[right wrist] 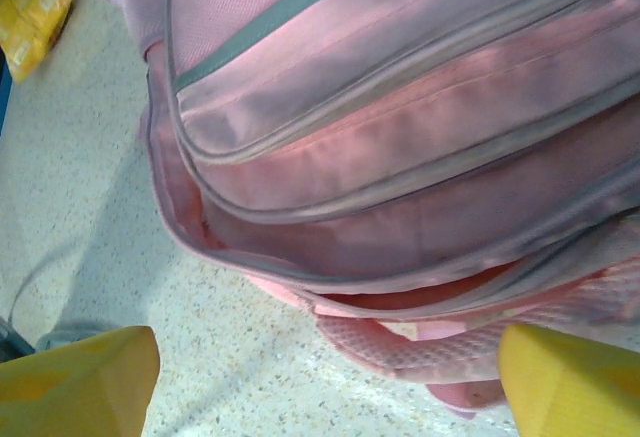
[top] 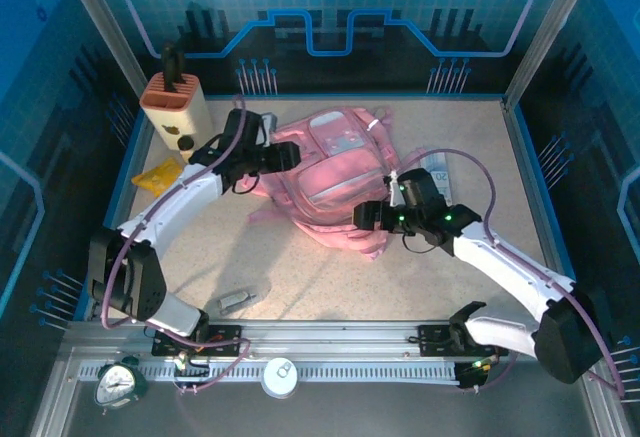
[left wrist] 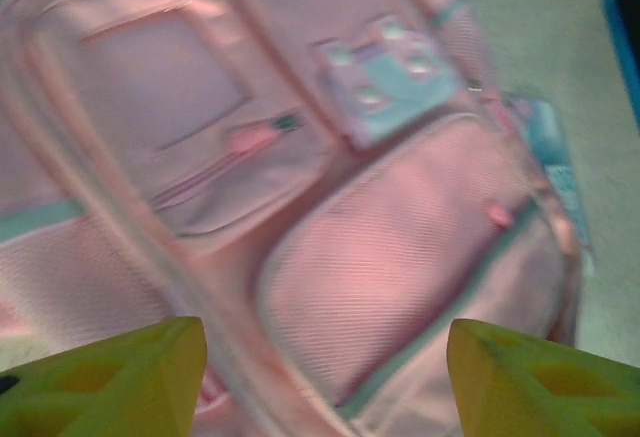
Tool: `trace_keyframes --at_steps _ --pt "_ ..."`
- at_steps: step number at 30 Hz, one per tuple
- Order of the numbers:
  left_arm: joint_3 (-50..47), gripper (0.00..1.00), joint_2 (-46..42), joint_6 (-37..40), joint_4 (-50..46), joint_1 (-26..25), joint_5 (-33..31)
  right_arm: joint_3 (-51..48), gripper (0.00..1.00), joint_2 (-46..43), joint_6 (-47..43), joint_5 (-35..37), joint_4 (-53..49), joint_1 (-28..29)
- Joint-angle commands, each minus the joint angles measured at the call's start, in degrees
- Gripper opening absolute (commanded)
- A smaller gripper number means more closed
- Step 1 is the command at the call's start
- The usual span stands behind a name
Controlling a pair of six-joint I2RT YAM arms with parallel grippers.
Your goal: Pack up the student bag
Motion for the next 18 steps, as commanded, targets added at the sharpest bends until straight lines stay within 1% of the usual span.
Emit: trace_keyframes --at_steps 1,4,6,8,10,14,18 --pt "-3.64 0.67 0.60 -7.26 2.26 3.77 3.43 1.92 0.90 2.03 1.61 -0.73 0.49 2.70" --pt "-4.86 0.68 3.11 -10.49 4.28 6.76 5.22 2.34 0.92 3.27 1.96 1.21 1.32 5.42" --pt "-4.86 0.68 5.29 -11.54 5.53 7.85 5.89 2.79 0.93 4.18 2.48 1.27 1.77 6.52" --pt "-4.33 0.69 7.35 -12.86 6.19 8.42 5.69 3.38 0.94 5.37 3.26 0.41 2.07 7.29" --pt "-4.64 0.70 9.00 -14.46 9.06 8.86 6.55 3.65 0.95 6.22 3.67 -0.55 2.49 7.95" --pt "-4.32 0.70 11.56 -17.42 12.52 9.32 7.21 3.59 0.97 6.30 3.30 1.07 2.25 8.92" --pt "-2.02 0.70 14.67 -18.13 12.62 9.41 7.63 3.39 0.98 6.17 3.50 1.14 2.39 8.82"
